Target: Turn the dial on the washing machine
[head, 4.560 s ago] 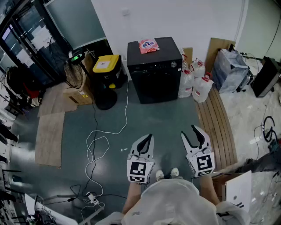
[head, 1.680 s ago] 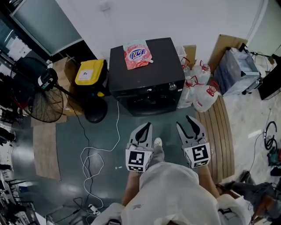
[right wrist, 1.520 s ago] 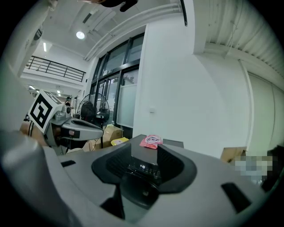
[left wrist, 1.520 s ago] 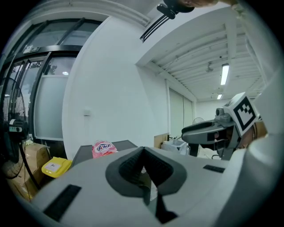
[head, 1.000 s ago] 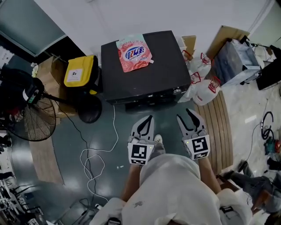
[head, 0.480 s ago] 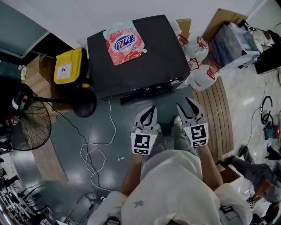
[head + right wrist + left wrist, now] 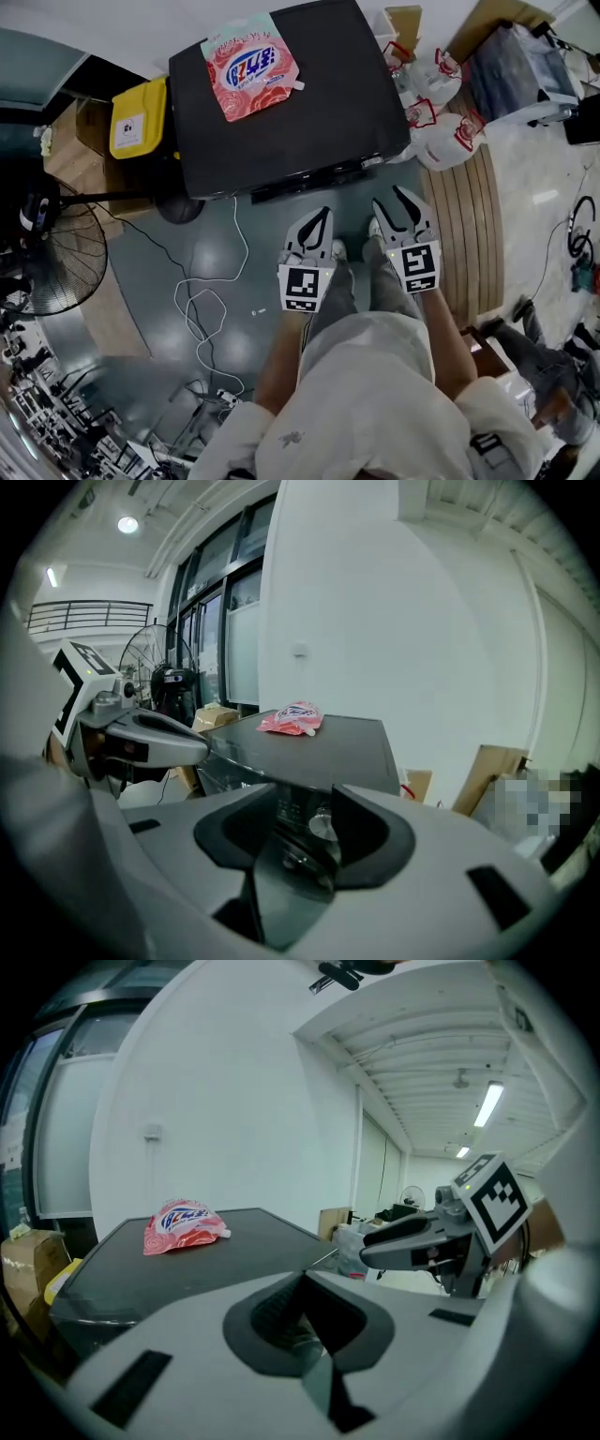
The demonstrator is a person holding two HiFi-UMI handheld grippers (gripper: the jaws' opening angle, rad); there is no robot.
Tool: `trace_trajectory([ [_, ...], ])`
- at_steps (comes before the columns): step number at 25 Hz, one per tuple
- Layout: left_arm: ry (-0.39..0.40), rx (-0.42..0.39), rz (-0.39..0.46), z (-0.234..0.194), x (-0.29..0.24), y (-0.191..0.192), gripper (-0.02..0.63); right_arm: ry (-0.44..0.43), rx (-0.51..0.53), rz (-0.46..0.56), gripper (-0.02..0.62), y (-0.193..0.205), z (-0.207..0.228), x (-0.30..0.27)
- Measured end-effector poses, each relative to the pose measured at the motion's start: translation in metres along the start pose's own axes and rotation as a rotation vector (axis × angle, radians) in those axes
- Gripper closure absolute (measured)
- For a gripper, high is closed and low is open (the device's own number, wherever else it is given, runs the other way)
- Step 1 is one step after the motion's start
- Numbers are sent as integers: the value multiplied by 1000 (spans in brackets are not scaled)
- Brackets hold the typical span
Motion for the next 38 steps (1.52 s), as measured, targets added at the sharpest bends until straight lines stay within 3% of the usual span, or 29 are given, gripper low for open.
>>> trace_trajectory([
  [7,-6,17,-64,10,-40,31,594,-20,-22,-38,403,37,16,-31],
  [17,9,42,-103,17,-78,65,594,31,-46,-53,352,77,30,-78],
  [25,-16,79,-113,11,-87,72,594,64,-78,-86,308,91,39,-107],
  [38,-32,106,-122,3,-87,74,594,57,-167,-134,321,100,44,-120],
])
Point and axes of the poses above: the fingertips, and each gripper's own axes: x backward along the fingers, z to its right, y out of its underside, the point moved 4 cm from there along x, backward along the fingers, and after that the axes turned 3 degrees about -x, right-handed, at the moved point
